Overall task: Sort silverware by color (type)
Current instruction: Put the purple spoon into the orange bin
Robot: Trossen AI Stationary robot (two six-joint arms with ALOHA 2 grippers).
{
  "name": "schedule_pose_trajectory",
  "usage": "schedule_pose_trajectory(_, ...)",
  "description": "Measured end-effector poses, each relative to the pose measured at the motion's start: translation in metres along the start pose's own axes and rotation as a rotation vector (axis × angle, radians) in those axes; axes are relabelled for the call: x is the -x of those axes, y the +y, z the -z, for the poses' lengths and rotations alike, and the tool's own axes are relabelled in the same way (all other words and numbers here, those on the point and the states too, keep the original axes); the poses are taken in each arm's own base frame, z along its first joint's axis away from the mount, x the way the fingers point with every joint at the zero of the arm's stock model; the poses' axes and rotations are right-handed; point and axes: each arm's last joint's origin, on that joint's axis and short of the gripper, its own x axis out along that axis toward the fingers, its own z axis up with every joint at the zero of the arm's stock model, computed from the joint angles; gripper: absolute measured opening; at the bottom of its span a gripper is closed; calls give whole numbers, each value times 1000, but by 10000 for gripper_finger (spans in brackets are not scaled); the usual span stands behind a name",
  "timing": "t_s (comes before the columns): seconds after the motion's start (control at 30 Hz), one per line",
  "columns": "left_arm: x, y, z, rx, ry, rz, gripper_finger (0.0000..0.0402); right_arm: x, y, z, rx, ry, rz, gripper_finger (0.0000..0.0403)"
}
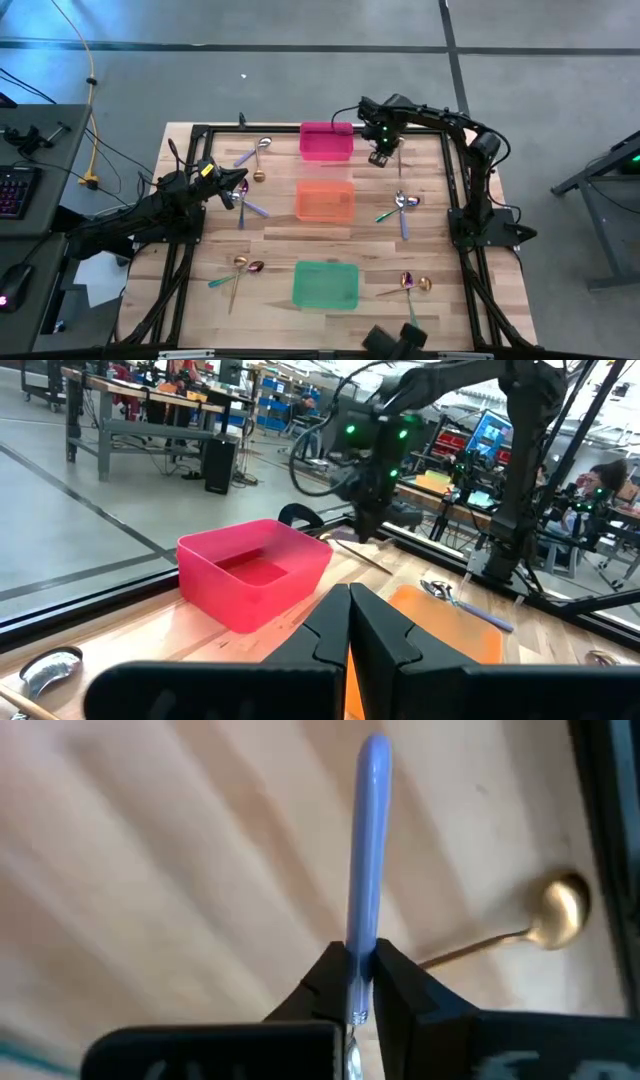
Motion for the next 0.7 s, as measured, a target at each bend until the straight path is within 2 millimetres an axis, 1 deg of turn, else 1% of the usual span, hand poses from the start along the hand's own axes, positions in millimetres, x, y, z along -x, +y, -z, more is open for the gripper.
schedule_pose_trajectory(0.13,0,0,0,0,0,0,1,29,38,-9,-13,-13,-12,2)
schedule_pose_trajectory(0.23,0,0,0,0,0,0,1,53,68,-15,-40,-64,-28,1)
schedule_pose_trajectory(0.3,0,0,0,0,0,0,1,68,90,-20,-67,-130,-78,1)
schedule_pose_trajectory(0.4,0,0,0,0,0,0,1,86,122,-27,-47,-235,-183,1)
schedule_pose_trajectory(0.53,0,0,0,0,0,0,1,97,158,-33,-72,-336,-338,1)
schedule_pose_trajectory(0.63,0,0,0,0,0,0,1,97,174,-37,-89,-372,-387,1)
schedule_pose_trajectory(0.7,0,0,0,0,0,0,1,91,180,-40,-96,-357,-391,1)
